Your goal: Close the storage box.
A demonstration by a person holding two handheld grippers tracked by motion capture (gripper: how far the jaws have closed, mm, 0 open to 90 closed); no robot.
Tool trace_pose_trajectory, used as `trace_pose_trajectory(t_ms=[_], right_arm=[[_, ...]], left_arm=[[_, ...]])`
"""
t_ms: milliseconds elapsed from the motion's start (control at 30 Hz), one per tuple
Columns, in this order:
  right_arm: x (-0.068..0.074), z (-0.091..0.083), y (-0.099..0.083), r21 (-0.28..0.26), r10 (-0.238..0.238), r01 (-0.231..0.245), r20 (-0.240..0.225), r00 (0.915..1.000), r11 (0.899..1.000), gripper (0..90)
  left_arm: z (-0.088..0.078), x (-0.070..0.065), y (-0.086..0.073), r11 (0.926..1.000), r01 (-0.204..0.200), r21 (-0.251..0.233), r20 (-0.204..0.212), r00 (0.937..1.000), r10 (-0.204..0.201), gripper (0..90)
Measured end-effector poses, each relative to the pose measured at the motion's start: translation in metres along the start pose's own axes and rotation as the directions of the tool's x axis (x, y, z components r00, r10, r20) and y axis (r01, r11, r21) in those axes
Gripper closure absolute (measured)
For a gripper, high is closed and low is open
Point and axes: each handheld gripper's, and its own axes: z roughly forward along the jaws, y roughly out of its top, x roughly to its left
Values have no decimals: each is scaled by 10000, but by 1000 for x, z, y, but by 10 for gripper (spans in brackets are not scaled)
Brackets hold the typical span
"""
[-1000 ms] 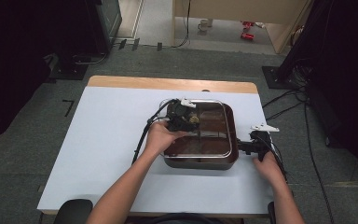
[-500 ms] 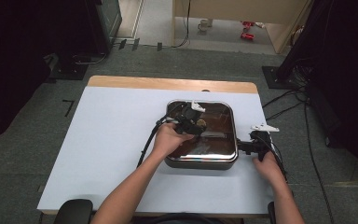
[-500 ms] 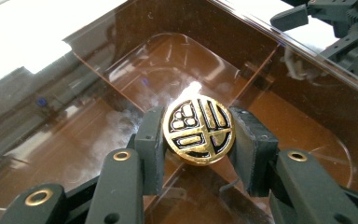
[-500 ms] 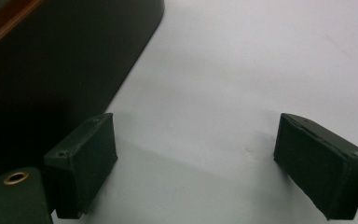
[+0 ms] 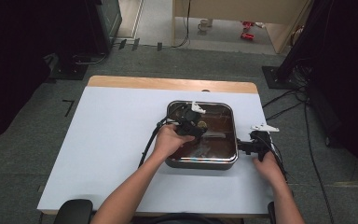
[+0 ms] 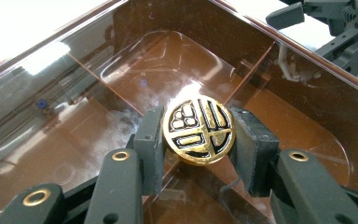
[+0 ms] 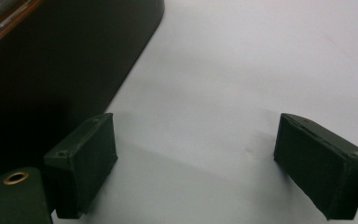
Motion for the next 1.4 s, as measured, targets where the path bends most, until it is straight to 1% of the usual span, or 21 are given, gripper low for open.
trace_pose_trajectory(t_ms=[33, 100, 133, 233, 300, 367, 400, 533, 567, 600, 633, 733, 767, 833, 900, 967, 1133, 1233, 1267, 1333, 1400], right_arm=[[0, 0, 0, -1, -3, 3, 0, 10000, 10000, 124], [0, 0, 0, 1, -1, 1, -1, 10000, 10000, 124], [0, 0, 0, -6, -16, 16, 1, 10000, 10000, 124], [0, 0, 0, 2, 5, -5, -1, 10000, 10000, 124], [0, 0, 0, 6, -8, 8, 0, 10000, 10000, 124], [0, 0, 0, 9, -5, 5, -1, 10000, 10000, 124], [0, 0, 0, 11, -4, 4, -2, 10000, 10000, 124], [0, 0, 0, 0, 0, 0, 0, 10000, 10000, 124], [0, 0, 0, 3, 4, -4, -3, 10000, 10000, 124], [0, 0, 0, 3, 4, -4, -3, 10000, 10000, 124], [0, 0, 0, -1, 8, -8, -7, 10000, 10000, 124], [0, 0, 0, 3, -3, 3, -7, 10000, 10000, 124], [0, 0, 0, 0, -4, 4, -3, 10000, 10000, 124], [0, 0, 0, 3, -2, 2, -4, 10000, 10000, 124], [0, 0, 0, 9, -3, 3, -10, 10000, 10000, 124], [0, 0, 0, 10, -5, 5, -9, 10000, 10000, 124], [0, 0, 0, 0, -16, 16, -6, 10000, 10000, 124], [0, 0, 0, 20, 6, -6, -8, 10000, 10000, 124], [0, 0, 0, 19, 4, -4, -8, 10000, 10000, 124], [0, 0, 0, 20, 4, -4, -6, 10000, 10000, 124], [0, 0, 0, 8, -4, 4, -11, 10000, 10000, 124]], left_arm=[[-1, 2, 0, 9998, 180, -31, 157, 9997, -180, 581], [-2, 3, 0, 9996, 261, -138, 238, 9994, -258, 547], [-3, 4, 1, 9992, 341, -210, 291, 9990, -335, 547], [-8, 9, 1, 9971, 675, -338, 639, 9958, -652, 431], [-10, 10, 1, 9968, 704, -370, 712, 9952, -677, 419], [-14, 12, 1, 9960, 797, -403, 753, 9942, -765, 381], [-15, 12, 1, 9959, 796, -427, 713, 9945, -764, 375], [-24, 13, 0, 9967, 544, -595, 605, 9969, -508, 355], [-29, 13, -1, 9968, 372, -703, 599, 9977, -330, 340], [-29, 13, -1, 9968, 372, -703, 599, 9977, -330, 336], [-32, 12, -2, 9972, 233, -708, 538, 9984, -195, 336], [-38, 13, -5, 9986, 62, -527, 670, 9977, -26, 290], [-40, 13, -6, 9991, 29, -424, 645, 9979, -2, 274], [-43, 14, -8, 9997, -8, -227, 699, 9975, 24, 275], [-48, 16, -10, 9997, 92, -220, 803, 9967, -74, 275], [-55, 18, -14, 9991, 224, -369, 835, 9963, -193, 276], [-68, 20, -23, 9987, 164, -483, 492, 9987, -141, 271], [-77, 20, -28, 9973, 142, -719, 325, 9994, -118, 271], [-80, 20, -29, 9971, 58, -758, 285, 9996, -37, 271], [-85, 20, -32, 9959, -247, -865, 66, 9997, 253, 272], [-90, 20, -35, 9961, -359, -803, -96, 9993, 352, 264]])
